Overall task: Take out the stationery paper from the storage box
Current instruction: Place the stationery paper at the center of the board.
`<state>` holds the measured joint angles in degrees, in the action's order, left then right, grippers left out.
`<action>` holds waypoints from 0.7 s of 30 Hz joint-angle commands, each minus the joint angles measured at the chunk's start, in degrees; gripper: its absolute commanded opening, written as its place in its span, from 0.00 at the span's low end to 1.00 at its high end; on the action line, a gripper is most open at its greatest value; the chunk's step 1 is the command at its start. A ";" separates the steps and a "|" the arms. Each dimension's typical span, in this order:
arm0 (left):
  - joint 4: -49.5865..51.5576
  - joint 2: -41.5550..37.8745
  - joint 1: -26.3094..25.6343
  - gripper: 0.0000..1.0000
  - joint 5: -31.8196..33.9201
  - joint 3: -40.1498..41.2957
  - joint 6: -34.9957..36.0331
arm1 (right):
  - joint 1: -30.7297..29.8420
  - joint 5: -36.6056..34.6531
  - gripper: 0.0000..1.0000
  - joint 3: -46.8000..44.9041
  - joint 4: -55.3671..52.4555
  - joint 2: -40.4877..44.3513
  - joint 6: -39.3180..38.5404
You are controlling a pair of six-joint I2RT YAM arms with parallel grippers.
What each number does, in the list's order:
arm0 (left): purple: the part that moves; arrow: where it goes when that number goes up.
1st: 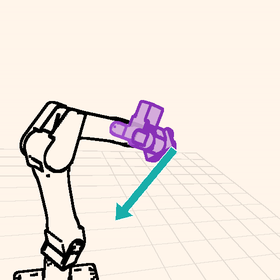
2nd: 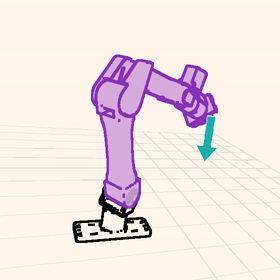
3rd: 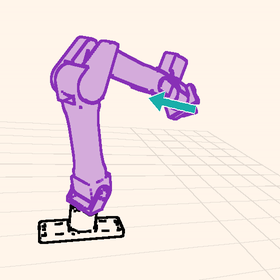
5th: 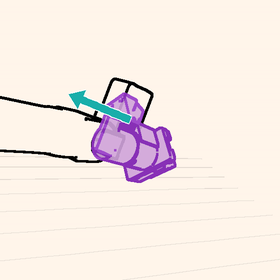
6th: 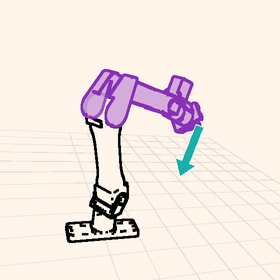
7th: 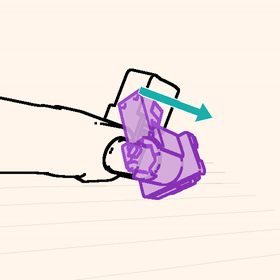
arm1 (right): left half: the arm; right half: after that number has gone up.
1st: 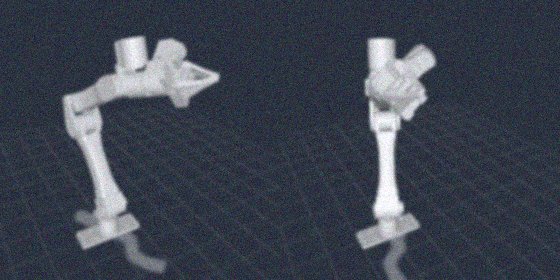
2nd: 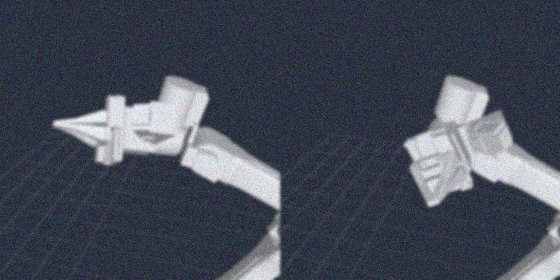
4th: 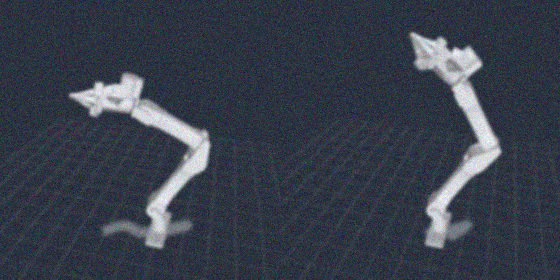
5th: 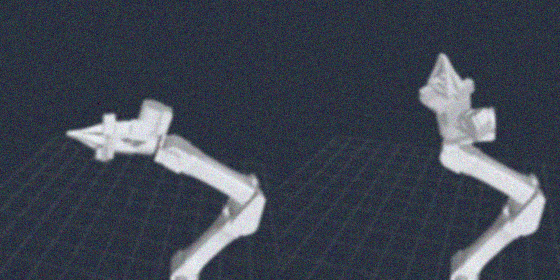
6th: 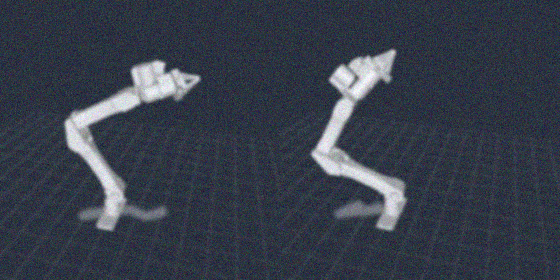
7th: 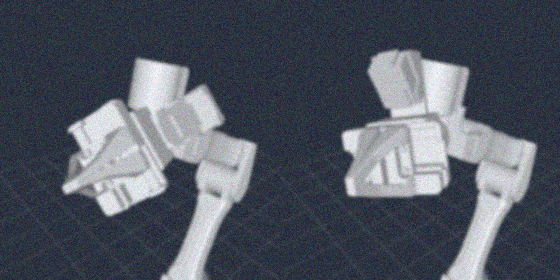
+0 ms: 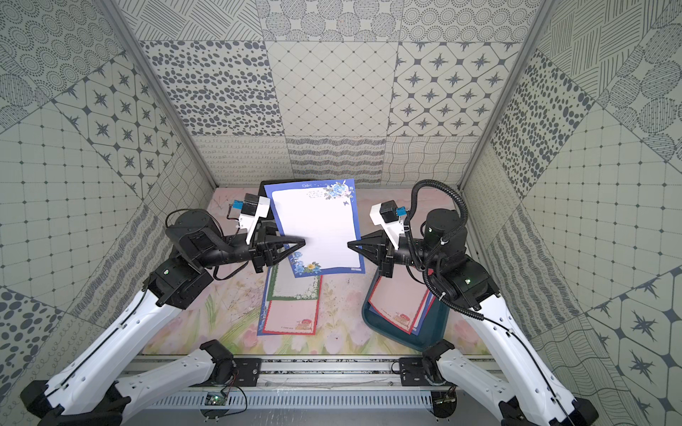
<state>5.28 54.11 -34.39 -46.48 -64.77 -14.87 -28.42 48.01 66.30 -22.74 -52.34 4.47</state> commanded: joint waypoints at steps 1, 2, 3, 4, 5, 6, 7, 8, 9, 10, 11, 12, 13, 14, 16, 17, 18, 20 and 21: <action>-4.95 -1.66 0.64 0.24 -0.13 1.11 -1.41 | 0.43 -2.33 0.00 -1.99 6.95 0.52 4.28; -5.03 -2.05 0.64 0.22 0.37 1.40 -1.52 | 0.40 -2.27 0.00 -2.67 8.20 0.41 5.82; -5.33 -2.37 0.64 0.19 0.75 1.65 -1.76 | 0.46 -1.94 0.00 -3.26 9.28 0.14 7.00; -5.57 -2.67 0.64 0.17 1.20 1.92 -1.94 | 0.41 -1.41 0.00 -3.85 10.30 -0.04 8.37; -5.76 -2.97 0.64 0.14 1.54 2.00 -2.08 | 0.50 -1.40 0.00 -4.22 10.99 -0.35 9.62; -5.58 -3.08 0.64 0.10 2.01 2.01 -2.11 | 0.44 -1.42 0.00 -4.73 11.54 -0.69 10.70; -5.27 -3.28 0.63 0.06 2.62 1.98 -2.01 | 0.50 -1.20 0.00 -5.18 12.11 -0.91 11.81; -4.71 -3.39 0.64 0.02 3.41 1.89 -1.80 | 0.48 -0.87 0.00 -5.59 12.65 -1.01 12.45; -3.88 -3.60 0.64 0.00 4.34 1.68 -1.59 | 0.51 -0.56 0.00 -6.11 13.50 -0.95 13.25; -3.06 -3.74 0.64 0.00 5.32 1.54 -1.28 | 0.48 -0.26 0.00 -6.74 14.41 -0.73 14.04; -2.47 -3.99 0.64 0.00 6.06 1.45 -0.98 | 0.51 -0.34 0.00 -7.22 15.01 -0.57 14.48; -1.53 -4.10 0.64 0.00 7.04 1.35 -0.65 | 0.49 -0.49 0.00 -7.77 15.54 -0.27 14.90; -0.65 -4.18 0.69 0.00 8.03 1.27 -0.43 | 0.49 -0.67 0.00 -8.36 16.05 0.11 15.27; -0.09 -4.15 0.65 0.00 8.74 1.27 -0.35 | 0.51 -0.77 0.00 -8.82 16.46 0.39 15.65; 0.74 -3.82 0.64 0.00 9.47 1.10 -0.57 | 0.49 -0.61 0.00 -9.41 17.26 0.65 16.30; 0.79 -3.66 0.64 0.00 9.48 1.05 -0.91 | 0.46 -0.59 0.00 -9.57 17.44 0.67 16.57; 0.96 -3.43 0.64 0.00 9.63 0.97 -1.30 | 0.49 -0.61 0.01 -9.64 17.36 0.62 16.70; 1.60 -3.24 0.65 0.00 10.92 0.96 -2.16 | 0.50 -0.61 0.02 -9.92 16.99 0.36 16.91; 2.35 -3.18 0.64 0.00 12.02 0.96 -2.55 | 0.43 -0.59 0.02 -10.00 16.78 0.07 17.10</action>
<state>7.57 50.74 -34.39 -39.35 -63.00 -16.34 -28.16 47.55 56.93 -7.97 -52.60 20.21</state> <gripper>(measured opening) 0.045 0.055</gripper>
